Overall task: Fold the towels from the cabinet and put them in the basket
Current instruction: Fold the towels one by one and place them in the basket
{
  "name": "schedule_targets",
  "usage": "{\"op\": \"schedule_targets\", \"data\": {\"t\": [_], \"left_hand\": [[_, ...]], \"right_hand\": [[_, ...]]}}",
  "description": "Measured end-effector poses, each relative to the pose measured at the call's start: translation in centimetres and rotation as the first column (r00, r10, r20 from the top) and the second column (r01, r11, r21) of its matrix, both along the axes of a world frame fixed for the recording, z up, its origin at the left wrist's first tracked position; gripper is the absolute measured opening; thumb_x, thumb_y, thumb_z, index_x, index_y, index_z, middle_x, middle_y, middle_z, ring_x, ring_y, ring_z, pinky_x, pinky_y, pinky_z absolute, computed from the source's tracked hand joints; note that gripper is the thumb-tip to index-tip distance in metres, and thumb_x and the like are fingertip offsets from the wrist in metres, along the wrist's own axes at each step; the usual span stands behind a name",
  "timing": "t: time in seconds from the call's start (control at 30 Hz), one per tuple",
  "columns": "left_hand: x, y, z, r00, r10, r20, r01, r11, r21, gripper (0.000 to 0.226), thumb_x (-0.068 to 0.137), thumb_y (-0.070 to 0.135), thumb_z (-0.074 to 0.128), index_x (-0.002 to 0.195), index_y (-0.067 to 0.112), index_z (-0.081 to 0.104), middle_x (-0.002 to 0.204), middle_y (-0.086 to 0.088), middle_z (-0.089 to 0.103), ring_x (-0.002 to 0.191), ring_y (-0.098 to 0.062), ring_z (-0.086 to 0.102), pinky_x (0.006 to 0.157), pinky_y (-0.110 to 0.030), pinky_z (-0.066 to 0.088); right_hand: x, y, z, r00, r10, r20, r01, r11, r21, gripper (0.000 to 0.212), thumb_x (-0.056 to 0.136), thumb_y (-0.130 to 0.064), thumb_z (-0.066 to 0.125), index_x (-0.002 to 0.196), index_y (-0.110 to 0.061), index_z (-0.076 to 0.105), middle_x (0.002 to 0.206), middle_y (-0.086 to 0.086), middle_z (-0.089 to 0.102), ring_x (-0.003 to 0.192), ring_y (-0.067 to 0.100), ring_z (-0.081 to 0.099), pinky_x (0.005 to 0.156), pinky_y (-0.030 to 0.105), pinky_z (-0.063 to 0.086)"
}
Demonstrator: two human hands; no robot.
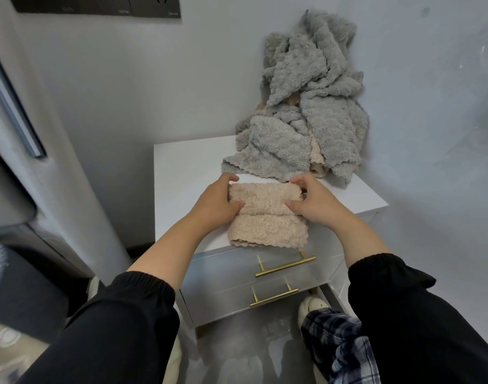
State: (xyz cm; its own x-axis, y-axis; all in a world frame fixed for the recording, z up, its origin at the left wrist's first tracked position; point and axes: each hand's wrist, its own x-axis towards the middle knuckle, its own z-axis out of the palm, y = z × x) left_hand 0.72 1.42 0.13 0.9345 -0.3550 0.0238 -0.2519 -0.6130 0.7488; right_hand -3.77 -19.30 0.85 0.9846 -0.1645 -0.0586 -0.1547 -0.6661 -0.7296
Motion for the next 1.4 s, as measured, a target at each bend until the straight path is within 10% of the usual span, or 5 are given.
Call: {"op": "schedule_targets", "data": {"t": [0.2,0.8,1.1,1.27,1.4], "left_hand": [[0.7,0.7,0.5,0.995,-0.093,-0.030,0.095,0.993,0.067,0.018,0.079,0.016,0.071,0.088,0.002,0.065,0.085,-0.006,0.060,0.079,-0.022,0.057,0.066,-0.030,0.041],[0.9,0.0,-0.8,0.889,0.011,0.458,-0.023,1.000,0.020,0.041,0.064,-0.012,0.053,0.096,0.013,0.055,0.097,0.004,0.048,0.090,-0.014,0.040,0.065,-0.024,0.024],[0.5,1.1,0.7,0.944,-0.248,0.217,0.219,0.964,0.151,0.030,0.080,0.033,0.041,0.086,0.010,0.059,0.097,-0.002,0.053,0.093,-0.018,0.048,0.080,-0.026,0.034],[0.6,0.0,0.3,0.954,-0.162,0.251,0.122,0.978,0.167,0.031,0.091,0.031,0.060,0.065,0.016,0.058,0.095,-0.003,0.060,0.090,-0.017,0.053,0.080,-0.031,0.042],[0.4,0.0,0.2,0.984,-0.120,0.131,0.105,0.988,0.115,0.025,0.082,0.028,0.071,0.089,0.015,0.050,0.097,-0.005,0.059,0.083,-0.020,0.052,0.069,-0.030,0.040]], "right_hand": [[-0.3,-0.7,1.1,0.994,0.099,-0.043,-0.096,0.994,0.060,0.032,0.078,-0.007,0.075,0.107,-0.014,0.064,0.095,-0.006,0.064,0.090,0.015,0.062,0.081,0.027,0.051],[0.3,1.2,-0.2,0.947,-0.034,0.319,0.124,0.956,-0.266,0.037,0.073,0.002,0.067,0.097,-0.020,0.050,0.093,0.001,0.047,0.083,0.021,0.047,0.065,0.032,0.036],[-1.1,-0.5,0.6,0.973,0.156,0.168,-0.125,0.976,-0.180,0.029,0.071,-0.043,0.078,0.074,-0.025,0.055,0.090,-0.004,0.058,0.091,0.012,0.048,0.072,0.029,0.038],[-1.3,-0.5,0.4,0.965,0.094,0.243,-0.058,0.987,-0.151,0.030,0.085,-0.032,0.068,0.068,-0.008,0.066,0.087,0.003,0.066,0.088,0.016,0.058,0.086,0.037,0.045],[-1.2,-0.5,0.2,0.981,0.072,0.182,-0.047,0.989,-0.137,0.023,0.077,-0.022,0.078,0.090,-0.016,0.061,0.104,-0.004,0.056,0.103,0.010,0.049,0.082,0.024,0.035]]}}
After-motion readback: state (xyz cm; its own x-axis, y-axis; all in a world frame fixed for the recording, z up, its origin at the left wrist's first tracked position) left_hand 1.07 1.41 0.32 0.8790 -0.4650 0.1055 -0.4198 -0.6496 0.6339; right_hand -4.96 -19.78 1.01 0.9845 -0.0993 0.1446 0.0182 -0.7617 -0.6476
